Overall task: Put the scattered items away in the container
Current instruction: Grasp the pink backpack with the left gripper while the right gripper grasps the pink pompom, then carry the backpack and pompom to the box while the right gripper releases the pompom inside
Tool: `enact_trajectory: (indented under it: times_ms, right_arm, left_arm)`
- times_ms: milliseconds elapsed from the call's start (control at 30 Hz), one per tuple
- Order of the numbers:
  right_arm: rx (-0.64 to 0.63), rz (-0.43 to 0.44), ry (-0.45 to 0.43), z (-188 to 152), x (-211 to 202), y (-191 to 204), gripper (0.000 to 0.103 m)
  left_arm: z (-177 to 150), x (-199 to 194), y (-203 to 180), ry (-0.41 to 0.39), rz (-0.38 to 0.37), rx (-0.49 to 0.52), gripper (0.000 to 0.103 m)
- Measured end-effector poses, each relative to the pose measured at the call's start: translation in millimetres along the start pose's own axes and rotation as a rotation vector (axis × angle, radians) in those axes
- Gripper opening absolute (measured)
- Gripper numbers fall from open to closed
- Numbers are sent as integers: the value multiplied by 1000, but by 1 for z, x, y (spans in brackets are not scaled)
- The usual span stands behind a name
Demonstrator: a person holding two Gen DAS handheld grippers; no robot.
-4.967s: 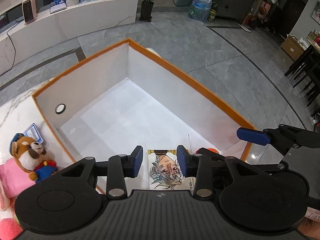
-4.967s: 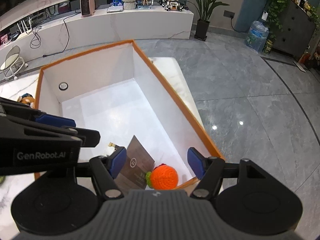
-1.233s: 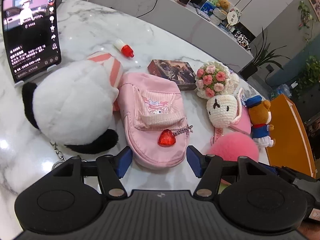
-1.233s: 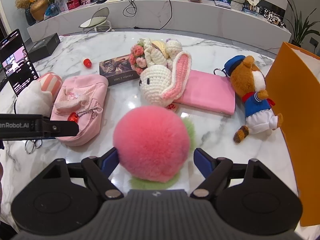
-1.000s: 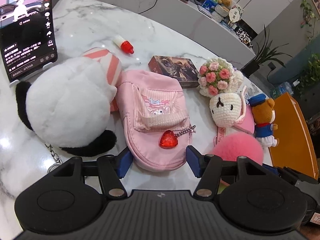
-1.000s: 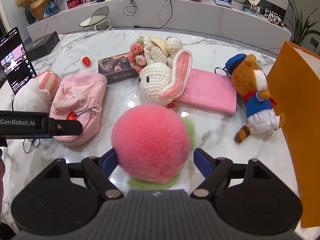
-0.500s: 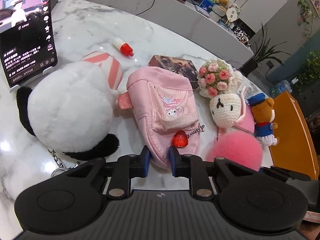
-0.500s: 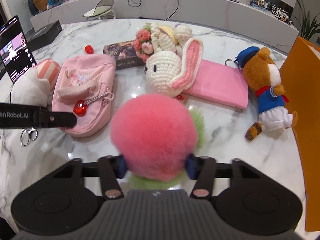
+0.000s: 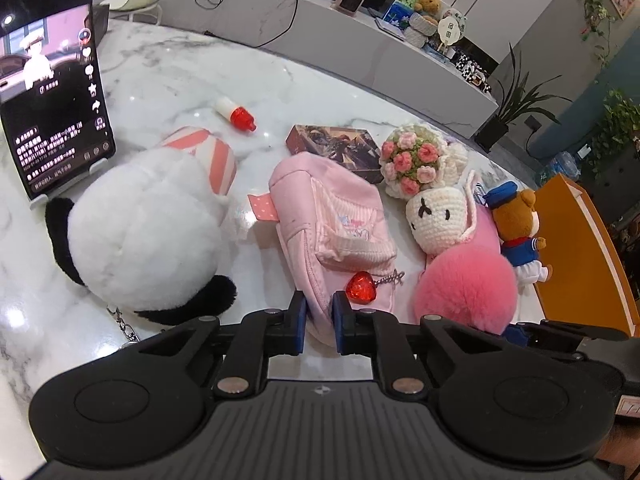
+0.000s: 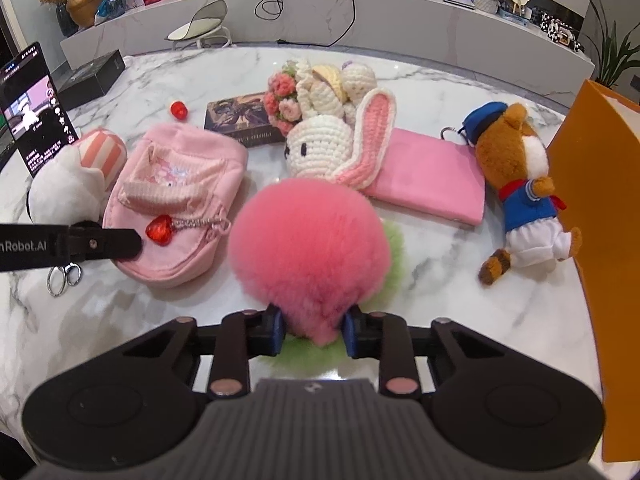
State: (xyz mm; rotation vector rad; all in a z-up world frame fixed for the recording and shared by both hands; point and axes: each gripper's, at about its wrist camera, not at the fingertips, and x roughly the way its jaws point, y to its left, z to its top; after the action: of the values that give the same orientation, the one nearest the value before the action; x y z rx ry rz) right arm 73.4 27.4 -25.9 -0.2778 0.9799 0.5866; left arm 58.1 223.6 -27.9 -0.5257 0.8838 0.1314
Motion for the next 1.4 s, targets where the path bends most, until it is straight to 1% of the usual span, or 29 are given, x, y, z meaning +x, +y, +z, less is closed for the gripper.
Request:
enact_trajectory:
  times_ms: [133, 300, 467, 700, 967, 1200, 1233, 1400]
  right_arm:
    - [1, -1, -12, 1, -7, -1, 29]
    - [3, -2, -30, 1, -20, -3, 29]
    - [2, -1, -55, 1, -35, -5, 29]
    - [3, -3, -102, 1, -66, -10, 28]
    - [11, -12, -157, 4, -101, -18, 27]
    - [17, -17, -205, 5, -132, -27, 20]
    - [18, -18, -210, 5, -135, -29, 16]
    - [27, -24, -229, 2, -148, -39, 15]
  left_arm:
    - [0, -9, -5, -30, 14, 43, 12]
    - [-2, -19, -10, -46, 20, 90, 10]
    - [-4, -35, -24, -82, 31, 154, 9]
    - [-4, -51, -41, -100, 64, 201, 9]
    - [3, -74, -71, -120, 98, 268, 9]
    - [4, -85, -93, -127, 88, 295, 9]
    - [4, -87, -97, -131, 87, 300, 9]
    - [4, -93, -112, -143, 78, 320, 9]
